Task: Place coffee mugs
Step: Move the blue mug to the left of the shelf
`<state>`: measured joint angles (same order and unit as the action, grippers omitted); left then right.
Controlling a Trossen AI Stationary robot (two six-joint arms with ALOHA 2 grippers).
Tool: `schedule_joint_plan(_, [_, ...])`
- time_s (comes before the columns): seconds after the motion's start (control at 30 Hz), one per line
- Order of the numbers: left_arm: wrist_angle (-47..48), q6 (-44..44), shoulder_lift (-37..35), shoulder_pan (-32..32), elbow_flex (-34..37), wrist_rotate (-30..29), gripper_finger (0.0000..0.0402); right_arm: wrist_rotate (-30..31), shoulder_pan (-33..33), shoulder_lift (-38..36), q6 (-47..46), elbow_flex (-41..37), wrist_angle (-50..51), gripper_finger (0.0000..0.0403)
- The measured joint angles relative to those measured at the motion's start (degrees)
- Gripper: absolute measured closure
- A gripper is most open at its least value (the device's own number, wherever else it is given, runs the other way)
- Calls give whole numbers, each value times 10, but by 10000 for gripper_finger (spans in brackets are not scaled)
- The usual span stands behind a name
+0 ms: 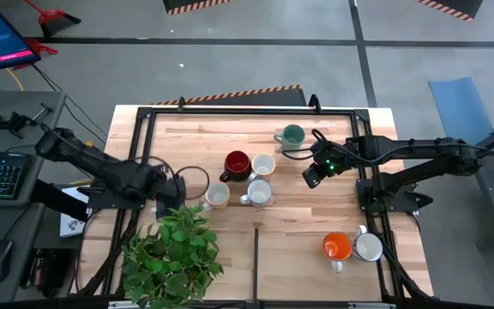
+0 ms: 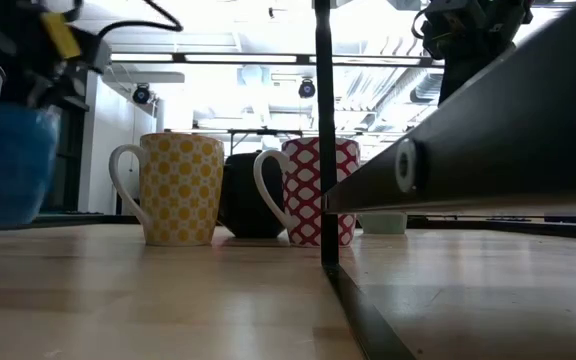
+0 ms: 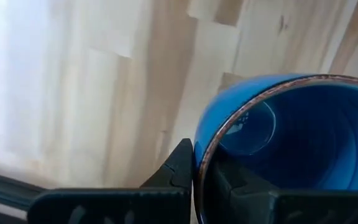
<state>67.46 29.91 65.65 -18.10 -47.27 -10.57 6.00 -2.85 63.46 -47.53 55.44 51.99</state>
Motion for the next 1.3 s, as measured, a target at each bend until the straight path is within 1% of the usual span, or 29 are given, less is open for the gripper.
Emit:
schedule_joint_plan(0.2, [23, -109, 1, 91, -56, -6, 397, 20, 0, 0, 0, 0, 0, 313])
schedule_joint_plan(0.37, [35, -172, 2, 164, -101, -9, 397, 22, 0, 0, 0, 0, 0, 313])
schedule_joint_plan(0.53, [48, -226, 4, 211, -181, -23, 397, 23, 0, 0, 1, 0, 0, 313])
schedule_joint_plan(0.63, [52, -255, 21, 231, -237, -23, 397, 23, 0, 0, 1, 0, 0, 313])
schedule_joint_plan(0.77, [50, -298, 72, 250, -317, -26, 397, 25, 0, 0, 15, 0, 0, 313])
schedule_joint_plan(0.93, [50, -342, 173, 265, -417, -20, 397, 25, 0, 0, 17, 0, 0, 313])
schedule_joint_plan(1.07, [51, -350, 251, 268, -508, 0, 397, 25, 0, 0, 15, 0, 0, 313])
schedule_joint_plan(1.17, [56, -355, 295, 262, -576, 11, 397, 27, 0, 0, 16, 0, 11, 313])
schedule_joint_plan(1.23, [63, -361, 321, 256, -618, 15, 397, 51, 0, 0, 13, 0, 32, 313])
schedule_joint_plan(1.3, [66, -362, 345, 251, -653, 20, 397, 92, 0, 0, -1, 0, 54, 313])
